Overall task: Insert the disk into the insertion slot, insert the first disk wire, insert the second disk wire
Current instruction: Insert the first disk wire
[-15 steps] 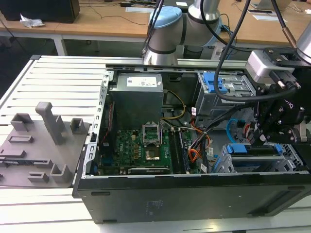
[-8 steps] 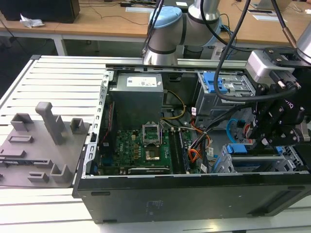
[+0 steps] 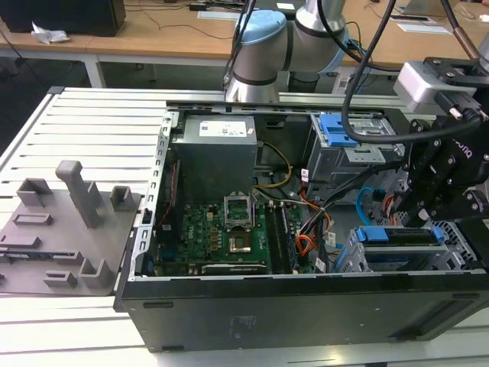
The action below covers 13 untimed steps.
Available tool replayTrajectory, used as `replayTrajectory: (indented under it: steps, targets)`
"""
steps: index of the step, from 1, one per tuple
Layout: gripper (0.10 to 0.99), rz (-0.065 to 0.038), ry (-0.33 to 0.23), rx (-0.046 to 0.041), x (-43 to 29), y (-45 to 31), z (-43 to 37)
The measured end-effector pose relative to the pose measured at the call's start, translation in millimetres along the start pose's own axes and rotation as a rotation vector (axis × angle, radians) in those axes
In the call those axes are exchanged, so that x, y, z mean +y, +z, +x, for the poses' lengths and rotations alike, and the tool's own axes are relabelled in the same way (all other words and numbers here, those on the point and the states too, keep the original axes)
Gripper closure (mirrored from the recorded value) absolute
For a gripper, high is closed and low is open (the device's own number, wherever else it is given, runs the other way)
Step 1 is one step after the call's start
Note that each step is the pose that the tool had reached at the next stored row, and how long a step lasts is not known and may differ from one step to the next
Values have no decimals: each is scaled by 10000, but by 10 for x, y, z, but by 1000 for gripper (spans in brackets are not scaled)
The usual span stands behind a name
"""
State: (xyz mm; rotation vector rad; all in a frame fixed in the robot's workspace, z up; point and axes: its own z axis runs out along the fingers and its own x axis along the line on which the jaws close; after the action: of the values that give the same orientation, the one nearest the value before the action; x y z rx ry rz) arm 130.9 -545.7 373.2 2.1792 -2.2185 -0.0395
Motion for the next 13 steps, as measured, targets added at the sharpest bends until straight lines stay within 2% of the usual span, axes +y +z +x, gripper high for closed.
replayTrajectory:
  steps: [6, 8, 10, 11, 13]
  targets:
    - [784, 0, 0, 5, 0, -4, -16]
    - [784, 1, 0, 4, 1, -3, -78]
    - [784, 0, 1, 18, 3, -4, -173]
    - [784, 1, 1, 33, 5, -3, -250]
    - [784, 1, 2, 64, 6, -5, -317]
